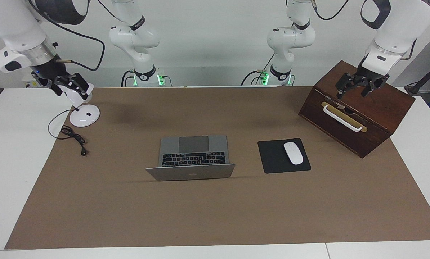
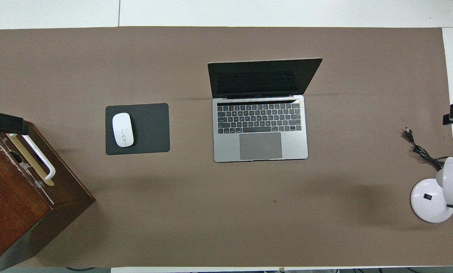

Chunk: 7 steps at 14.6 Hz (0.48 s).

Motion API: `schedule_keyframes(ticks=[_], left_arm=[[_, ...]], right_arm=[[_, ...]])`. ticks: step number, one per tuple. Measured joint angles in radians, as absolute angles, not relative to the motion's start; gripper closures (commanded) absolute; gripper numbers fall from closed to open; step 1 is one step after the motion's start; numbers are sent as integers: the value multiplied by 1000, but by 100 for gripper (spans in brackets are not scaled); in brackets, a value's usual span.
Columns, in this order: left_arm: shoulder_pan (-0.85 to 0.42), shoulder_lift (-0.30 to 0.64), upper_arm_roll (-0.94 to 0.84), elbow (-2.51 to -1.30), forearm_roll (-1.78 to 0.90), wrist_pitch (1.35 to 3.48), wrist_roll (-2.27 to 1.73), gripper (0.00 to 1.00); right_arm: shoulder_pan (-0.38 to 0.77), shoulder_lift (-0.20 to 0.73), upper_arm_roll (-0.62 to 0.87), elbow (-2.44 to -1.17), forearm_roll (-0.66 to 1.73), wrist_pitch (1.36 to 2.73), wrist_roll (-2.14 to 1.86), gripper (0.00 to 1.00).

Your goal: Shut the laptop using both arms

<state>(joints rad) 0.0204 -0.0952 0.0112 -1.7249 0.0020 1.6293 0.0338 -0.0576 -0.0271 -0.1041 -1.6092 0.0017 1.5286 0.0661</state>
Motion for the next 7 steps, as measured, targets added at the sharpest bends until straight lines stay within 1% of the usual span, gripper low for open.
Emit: schedule_keyframes(ticks=[7], left_arm=[[22,-95,16,-1725,2,1630,34,0]], right_arm=[[-58,-27,-104,-1608,2,1529,66,0]])
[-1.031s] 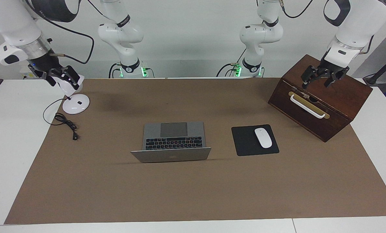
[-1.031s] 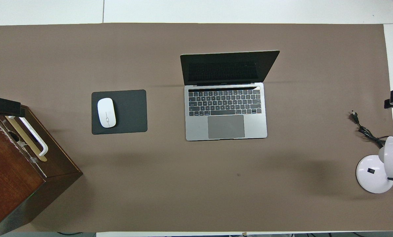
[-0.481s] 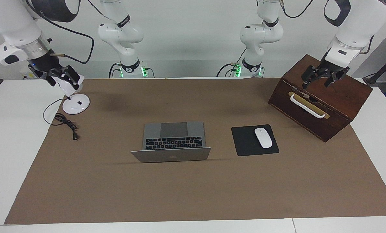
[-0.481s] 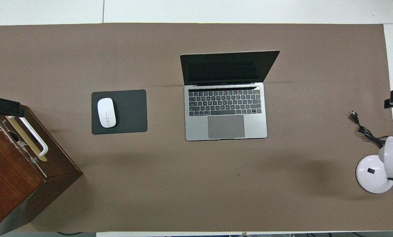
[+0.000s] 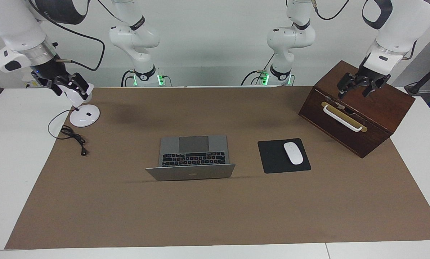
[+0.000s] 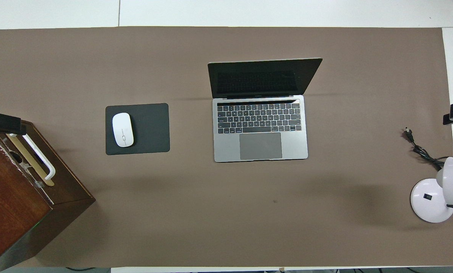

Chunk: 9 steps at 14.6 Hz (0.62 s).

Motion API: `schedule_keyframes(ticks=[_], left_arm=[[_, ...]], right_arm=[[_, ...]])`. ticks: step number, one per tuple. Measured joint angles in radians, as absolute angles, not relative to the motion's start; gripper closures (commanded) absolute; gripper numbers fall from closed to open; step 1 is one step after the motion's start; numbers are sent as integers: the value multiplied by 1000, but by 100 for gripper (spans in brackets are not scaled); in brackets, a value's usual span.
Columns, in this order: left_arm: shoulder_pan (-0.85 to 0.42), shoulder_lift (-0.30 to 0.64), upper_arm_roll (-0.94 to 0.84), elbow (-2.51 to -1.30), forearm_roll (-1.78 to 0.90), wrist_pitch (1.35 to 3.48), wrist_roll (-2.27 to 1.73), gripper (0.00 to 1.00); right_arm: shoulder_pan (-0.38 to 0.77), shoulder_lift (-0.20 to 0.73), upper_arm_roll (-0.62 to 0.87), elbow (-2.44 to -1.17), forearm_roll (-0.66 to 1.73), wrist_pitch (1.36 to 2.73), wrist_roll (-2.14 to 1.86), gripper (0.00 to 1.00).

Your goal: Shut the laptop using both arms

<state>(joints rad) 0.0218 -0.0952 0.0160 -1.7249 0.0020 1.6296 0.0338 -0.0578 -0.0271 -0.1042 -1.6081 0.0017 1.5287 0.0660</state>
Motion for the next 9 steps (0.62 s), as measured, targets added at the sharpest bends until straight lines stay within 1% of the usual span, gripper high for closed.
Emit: schedule_keyframes(ticks=[3,5,6,7,8,9], left_arm=[[22,-95,15,-1725,2,1630,34,0],[22,-95,15,-1725,2,1630,33,0],[22,-95,15,-1725,2,1630,33,8],[22,-95,15,-1725,2,1630,33,34],[22,-95,16,-1725,2,1630,33,70],[22,-95,16,-1725,2,1631,33,97]], right_arm=[[-58,-27,-105,-1607,2,1529,66,0],[-59,-27,-105,-1605,2,1529,59,5],[-59,-27,-106,-1603,2,1529,47,5],[-60,-27,-107,-1601,2,1529,40,5],[-60,-27,-108,-1599,2,1529,35,8],[-60,-27,-108,-1598,2,1529,34,14]])
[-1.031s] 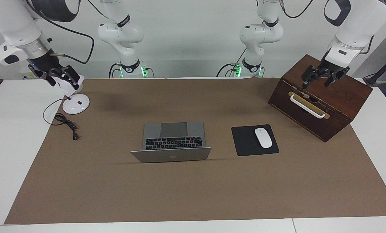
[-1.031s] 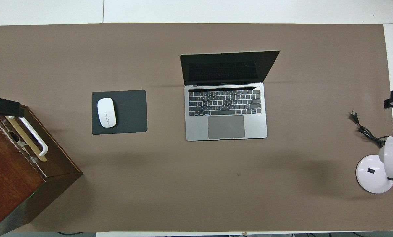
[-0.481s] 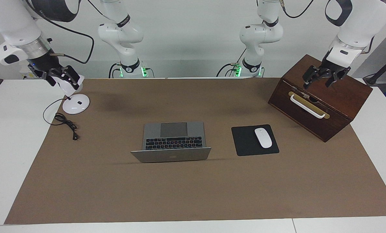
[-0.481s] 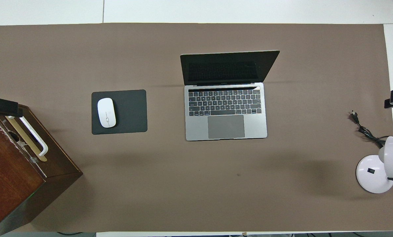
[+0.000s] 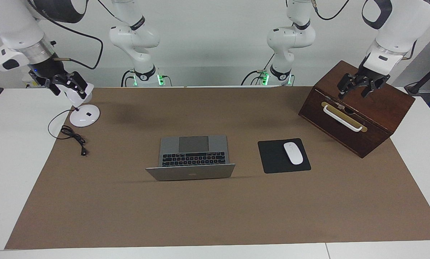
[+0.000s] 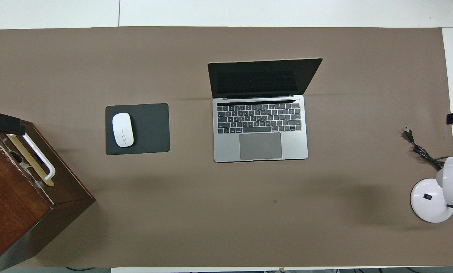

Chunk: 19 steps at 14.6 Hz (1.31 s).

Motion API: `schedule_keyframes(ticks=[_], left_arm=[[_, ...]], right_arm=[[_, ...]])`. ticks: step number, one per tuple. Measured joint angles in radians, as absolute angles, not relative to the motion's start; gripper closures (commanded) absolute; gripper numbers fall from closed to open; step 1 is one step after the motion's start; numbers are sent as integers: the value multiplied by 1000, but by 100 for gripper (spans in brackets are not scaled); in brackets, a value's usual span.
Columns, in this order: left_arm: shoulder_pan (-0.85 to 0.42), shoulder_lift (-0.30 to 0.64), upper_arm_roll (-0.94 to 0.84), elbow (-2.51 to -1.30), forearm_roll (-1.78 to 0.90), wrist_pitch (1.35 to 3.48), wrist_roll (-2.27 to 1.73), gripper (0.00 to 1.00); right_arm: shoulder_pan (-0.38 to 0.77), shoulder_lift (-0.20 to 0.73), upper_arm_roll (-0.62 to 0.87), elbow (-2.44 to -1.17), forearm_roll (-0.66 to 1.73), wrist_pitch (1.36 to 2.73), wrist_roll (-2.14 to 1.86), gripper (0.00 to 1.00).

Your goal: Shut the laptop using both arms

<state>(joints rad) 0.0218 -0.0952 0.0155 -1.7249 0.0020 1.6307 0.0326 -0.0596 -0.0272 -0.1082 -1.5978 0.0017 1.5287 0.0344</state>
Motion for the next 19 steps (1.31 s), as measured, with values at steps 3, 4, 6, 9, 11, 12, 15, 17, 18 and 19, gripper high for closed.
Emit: schedule_keyframes(ticks=[3,4,6,9,11,12,15,17,18,19], left_arm=[[22,-95,16,-1725,2,1632,32,100],[22,-95,15,-1725,2,1633,32,100],[22,-95,16,-1725,2,1633,32,100],[22,-95,15,-1725,0,1641,32,100],[22,-95,15,-1725,-9,1643,32,100],[22,-95,15,-1726,-14,1643,32,100],[20,-103,12,-1760,-23,1680,32,100],[19,-127,6,-1833,-28,1748,30,100],[17,-145,3,-1881,-37,1792,29,100],[12,-168,0,-1938,-48,1841,29,100]], right_arm=[[-60,-27,-108,-1597,2,1529,34,38],[-60,-27,-108,-1597,2,1529,33,46],[-60,-27,-108,-1597,2,1529,33,61],[-60,-27,-108,-1597,2,1529,28,91],[-60,-27,-109,-1597,2,1529,-3,100],[-61,-27,-110,-1597,2,1529,-14,100],[-69,-27,-111,-1597,0,1529,-27,100],[-71,-27,-111,-1597,-5,1532,-28,100],[-71,-27,-111,-1597,-6,1534,-28,100],[-72,-26,-111,-1597,-7,1537,-29,100]])
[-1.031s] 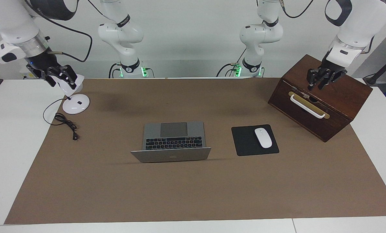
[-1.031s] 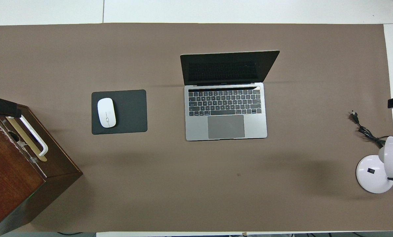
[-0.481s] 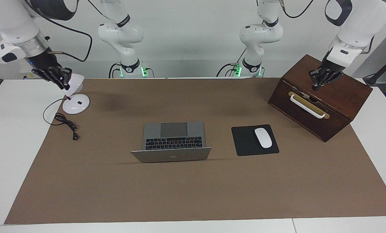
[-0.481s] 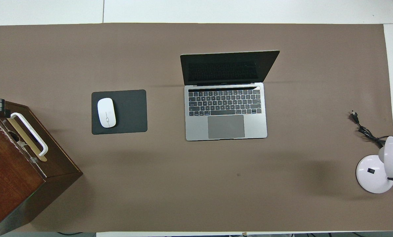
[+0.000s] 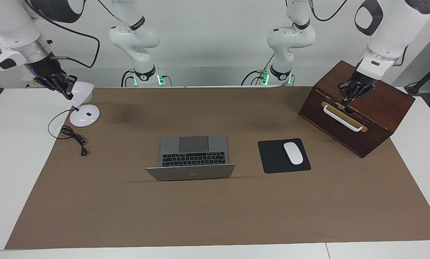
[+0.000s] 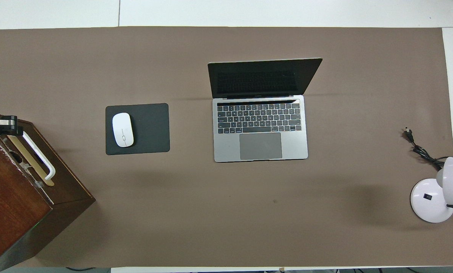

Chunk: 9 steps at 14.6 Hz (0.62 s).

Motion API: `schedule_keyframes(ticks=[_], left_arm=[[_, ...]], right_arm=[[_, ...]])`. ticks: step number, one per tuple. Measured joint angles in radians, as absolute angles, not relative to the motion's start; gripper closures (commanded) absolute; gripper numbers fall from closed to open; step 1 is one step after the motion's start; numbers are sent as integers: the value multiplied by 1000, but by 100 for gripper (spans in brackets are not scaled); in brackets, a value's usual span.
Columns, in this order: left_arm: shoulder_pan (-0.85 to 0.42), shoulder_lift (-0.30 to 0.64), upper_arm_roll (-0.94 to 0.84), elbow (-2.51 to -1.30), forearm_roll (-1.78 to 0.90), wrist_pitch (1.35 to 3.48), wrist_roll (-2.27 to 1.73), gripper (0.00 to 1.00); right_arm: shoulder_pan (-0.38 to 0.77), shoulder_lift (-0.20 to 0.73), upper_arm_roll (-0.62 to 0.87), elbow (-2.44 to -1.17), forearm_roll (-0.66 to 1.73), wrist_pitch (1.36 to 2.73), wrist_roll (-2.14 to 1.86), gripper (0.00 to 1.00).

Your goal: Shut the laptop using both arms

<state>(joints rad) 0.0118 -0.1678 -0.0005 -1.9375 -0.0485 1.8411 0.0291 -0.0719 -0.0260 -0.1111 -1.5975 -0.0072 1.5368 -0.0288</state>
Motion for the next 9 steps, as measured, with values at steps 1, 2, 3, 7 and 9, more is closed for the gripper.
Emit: schedule_keyframes(ticks=[1,2,3,7,9], left_arm=[[0,-192,-1,-1994,-56,1891,29,100],[-16,-216,-2,-2052,-60,1944,29,100],[-36,-238,-3,-2104,-62,1994,28,100],[-119,-301,-6,-2285,-64,2188,5,100],[-177,-314,-7,-2366,-65,2310,-48,100]], right_arm=[[-72,-23,-111,-1598,-11,1542,-34,100],[-72,-17,-111,-1598,-21,1552,-49,100],[-73,-9,-112,-1598,-33,1566,-63,100],[-74,30,-113,-1586,-67,1641,-92,100],[-75,60,-113,-1569,-72,1710,-92,100]])
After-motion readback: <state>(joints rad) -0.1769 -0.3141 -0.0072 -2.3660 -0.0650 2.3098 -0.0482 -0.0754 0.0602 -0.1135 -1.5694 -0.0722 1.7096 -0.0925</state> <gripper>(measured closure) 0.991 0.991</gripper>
